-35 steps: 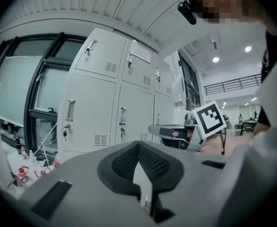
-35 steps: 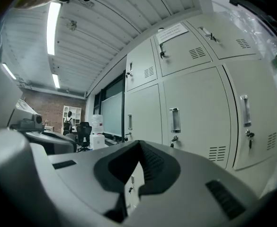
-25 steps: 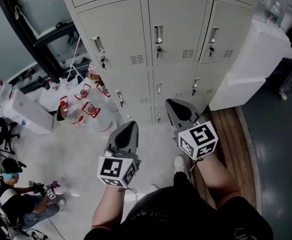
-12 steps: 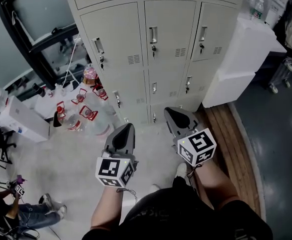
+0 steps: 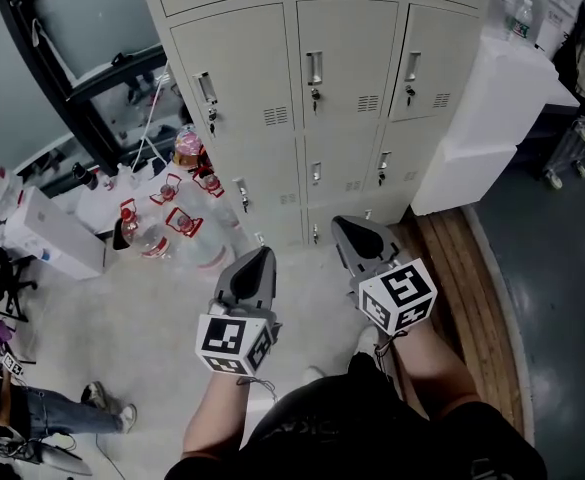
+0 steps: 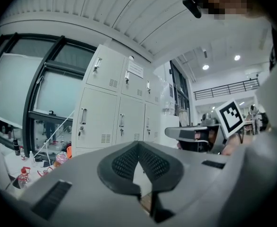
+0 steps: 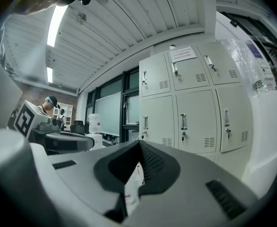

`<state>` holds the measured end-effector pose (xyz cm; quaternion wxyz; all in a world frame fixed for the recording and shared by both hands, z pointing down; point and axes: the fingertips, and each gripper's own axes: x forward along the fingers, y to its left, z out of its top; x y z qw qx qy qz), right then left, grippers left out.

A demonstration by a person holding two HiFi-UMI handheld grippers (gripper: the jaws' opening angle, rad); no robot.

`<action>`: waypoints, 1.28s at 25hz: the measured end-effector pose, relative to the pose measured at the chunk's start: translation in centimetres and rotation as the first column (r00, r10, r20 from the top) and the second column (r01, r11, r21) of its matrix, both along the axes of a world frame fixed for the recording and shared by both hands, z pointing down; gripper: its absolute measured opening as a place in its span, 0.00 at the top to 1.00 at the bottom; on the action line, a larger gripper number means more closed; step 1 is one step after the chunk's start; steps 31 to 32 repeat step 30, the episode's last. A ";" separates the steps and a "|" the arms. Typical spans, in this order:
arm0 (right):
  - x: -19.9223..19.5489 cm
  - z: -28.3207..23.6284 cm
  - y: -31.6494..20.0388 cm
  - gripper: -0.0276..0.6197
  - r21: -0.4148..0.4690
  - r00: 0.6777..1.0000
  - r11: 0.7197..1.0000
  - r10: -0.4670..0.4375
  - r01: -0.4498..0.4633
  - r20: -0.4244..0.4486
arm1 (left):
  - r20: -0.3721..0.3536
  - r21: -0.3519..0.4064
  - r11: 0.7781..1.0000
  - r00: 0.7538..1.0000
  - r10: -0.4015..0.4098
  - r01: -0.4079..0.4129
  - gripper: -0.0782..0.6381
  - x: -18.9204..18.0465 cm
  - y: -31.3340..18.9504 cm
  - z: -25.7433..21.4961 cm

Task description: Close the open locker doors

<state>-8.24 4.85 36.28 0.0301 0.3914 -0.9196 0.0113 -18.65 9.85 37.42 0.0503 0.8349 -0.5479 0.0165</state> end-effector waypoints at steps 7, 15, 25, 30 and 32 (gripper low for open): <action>-0.2 -0.4 0.4 0.96 0.007 1.000 1.000 -0.003 0.003 -0.010 | -0.008 -0.001 1.000 1.000 0.000 0.000 0.88 -0.1 0.3 0.0; 0.0 -0.5 1.1 0.96 0.009 1.000 1.000 0.003 -0.003 -0.009 | 0.000 0.002 1.000 1.000 0.008 -0.008 0.88 0.1 1.0 0.1; 0.0 -0.6 1.9 0.96 0.019 1.000 1.000 0.004 -0.003 -0.009 | -0.001 0.006 1.000 1.000 0.014 -0.014 0.88 0.3 1.7 0.2; 0.2 -0.9 2.1 0.96 0.026 1.000 1.000 0.001 -0.001 -0.012 | -0.002 0.009 1.000 1.000 0.015 -0.015 0.88 0.6 1.9 0.0; 0.2 -0.9 2.1 0.96 0.026 1.000 1.000 0.001 -0.001 -0.012 | -0.002 0.009 1.000 1.000 0.015 -0.015 0.88 0.6 1.9 0.0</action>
